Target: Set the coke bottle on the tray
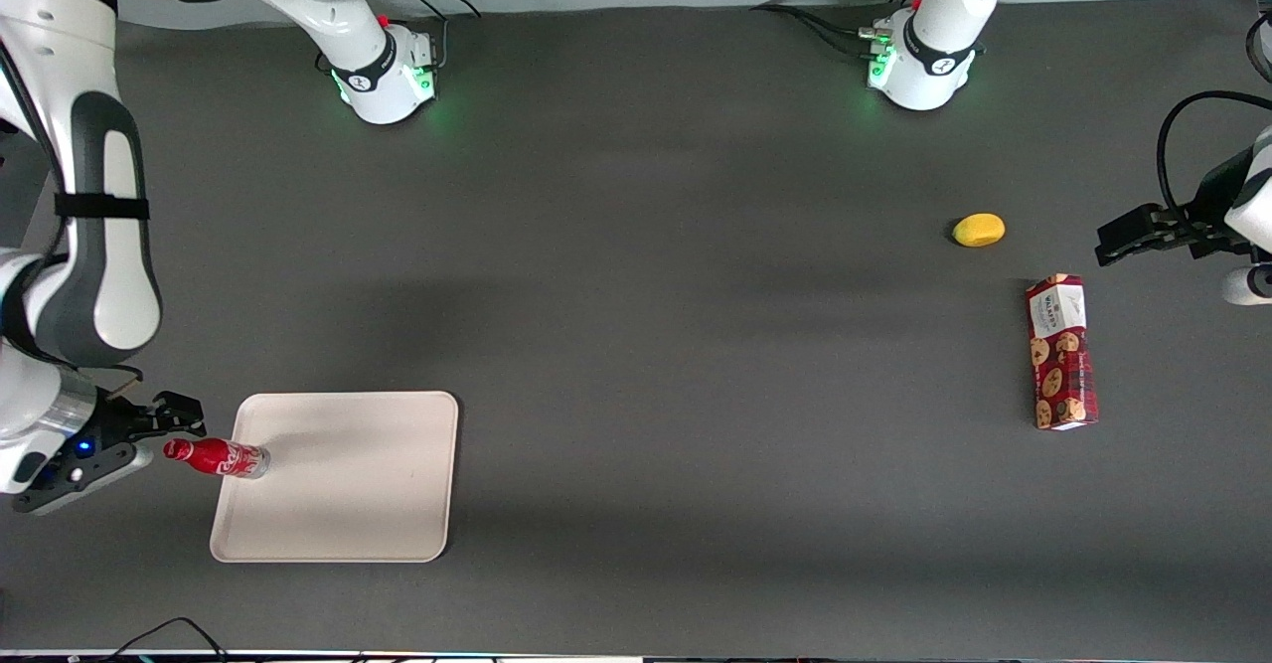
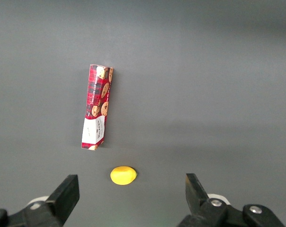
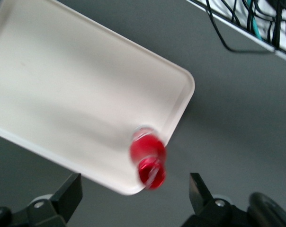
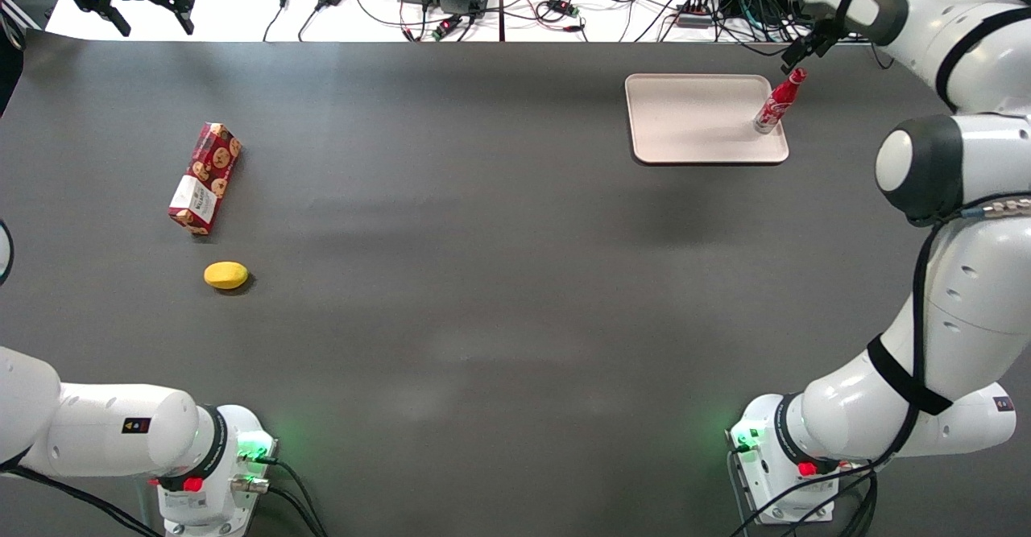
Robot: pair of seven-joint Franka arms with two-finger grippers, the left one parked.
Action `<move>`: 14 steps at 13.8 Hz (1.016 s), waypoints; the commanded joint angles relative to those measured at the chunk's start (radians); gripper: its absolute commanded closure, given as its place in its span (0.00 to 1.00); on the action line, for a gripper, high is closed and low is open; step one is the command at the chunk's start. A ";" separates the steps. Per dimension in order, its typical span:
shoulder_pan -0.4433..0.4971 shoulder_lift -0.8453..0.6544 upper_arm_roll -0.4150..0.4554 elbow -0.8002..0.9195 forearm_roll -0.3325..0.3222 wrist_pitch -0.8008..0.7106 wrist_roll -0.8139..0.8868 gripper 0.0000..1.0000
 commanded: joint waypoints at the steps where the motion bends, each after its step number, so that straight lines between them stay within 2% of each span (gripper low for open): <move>1: 0.038 -0.144 0.023 -0.019 -0.027 -0.176 0.313 0.00; 4: 0.036 -0.279 0.111 -0.045 -0.041 -0.326 0.538 0.00; 7: 0.035 -0.456 0.163 -0.185 -0.041 -0.334 0.648 0.00; 11: 0.033 -0.670 0.221 -0.336 -0.085 -0.333 0.739 0.00; 14: 0.022 -0.724 0.218 -0.353 -0.085 -0.334 0.739 0.00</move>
